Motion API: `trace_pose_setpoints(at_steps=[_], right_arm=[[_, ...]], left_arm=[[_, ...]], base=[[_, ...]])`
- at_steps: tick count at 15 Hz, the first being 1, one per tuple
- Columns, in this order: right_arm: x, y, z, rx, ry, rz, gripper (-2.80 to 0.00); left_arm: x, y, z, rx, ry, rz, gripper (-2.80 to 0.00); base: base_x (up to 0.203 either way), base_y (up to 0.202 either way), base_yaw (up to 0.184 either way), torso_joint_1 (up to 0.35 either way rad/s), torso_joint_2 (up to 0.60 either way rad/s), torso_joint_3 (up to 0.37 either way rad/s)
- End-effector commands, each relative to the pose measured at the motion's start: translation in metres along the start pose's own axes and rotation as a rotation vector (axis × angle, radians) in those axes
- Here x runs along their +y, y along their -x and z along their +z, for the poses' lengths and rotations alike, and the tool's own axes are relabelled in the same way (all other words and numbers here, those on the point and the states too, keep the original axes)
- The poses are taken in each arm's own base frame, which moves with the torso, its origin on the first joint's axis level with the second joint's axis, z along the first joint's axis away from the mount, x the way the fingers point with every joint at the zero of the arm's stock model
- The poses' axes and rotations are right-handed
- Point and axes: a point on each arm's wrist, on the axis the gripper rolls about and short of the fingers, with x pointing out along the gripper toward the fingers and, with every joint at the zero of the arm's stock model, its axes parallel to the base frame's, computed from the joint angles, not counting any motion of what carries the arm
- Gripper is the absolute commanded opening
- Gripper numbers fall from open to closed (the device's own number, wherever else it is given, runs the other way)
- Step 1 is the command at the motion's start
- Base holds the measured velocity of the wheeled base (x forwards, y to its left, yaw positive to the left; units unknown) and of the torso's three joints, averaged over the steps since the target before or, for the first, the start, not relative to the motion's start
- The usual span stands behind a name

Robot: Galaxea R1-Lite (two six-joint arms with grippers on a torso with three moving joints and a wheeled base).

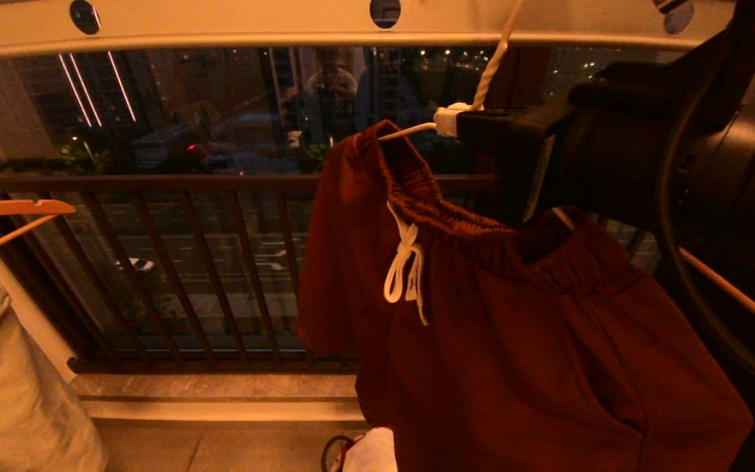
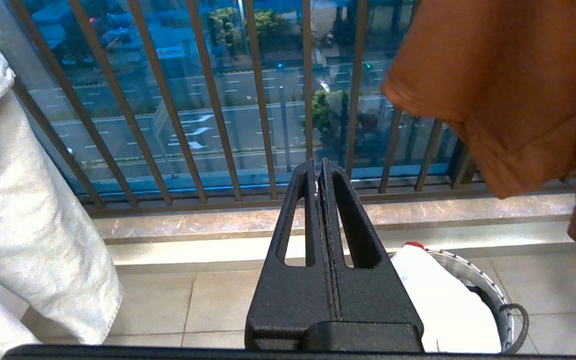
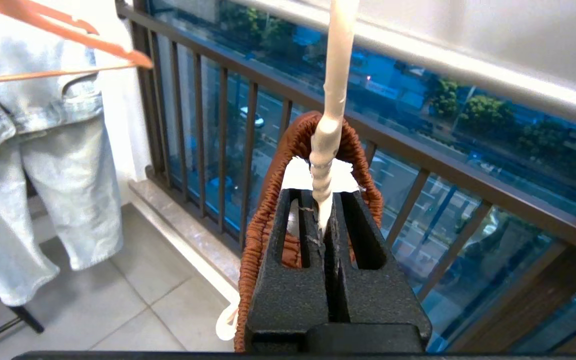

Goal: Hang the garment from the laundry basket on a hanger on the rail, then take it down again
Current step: Take the clothes off the clothes rack

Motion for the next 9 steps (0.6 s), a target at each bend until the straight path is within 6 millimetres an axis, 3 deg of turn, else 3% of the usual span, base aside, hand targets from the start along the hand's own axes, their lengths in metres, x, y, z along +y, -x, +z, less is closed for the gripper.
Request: trace_pose_setpoints(at_steps=[1, 9], right_arm=[[-0.001, 0.007, 0.001, -0.003, 0.0, 0.001, -2.8], [0.001, 0.024, 0.001, -0.007, -0.003, 0.028, -2.8]], left_arm=[[0.0, -0.001, -0.003, 0.013, -0.001, -0.002, -2.8], [0.0, -0.001, -0.003, 0.013, -0.001, -0.001, -2.8]], base=[[0.0, 0.0, 0.0, 0.0, 0.0, 0.0], [0.0, 0.0, 0.0, 0.0, 0.0, 0.0]])
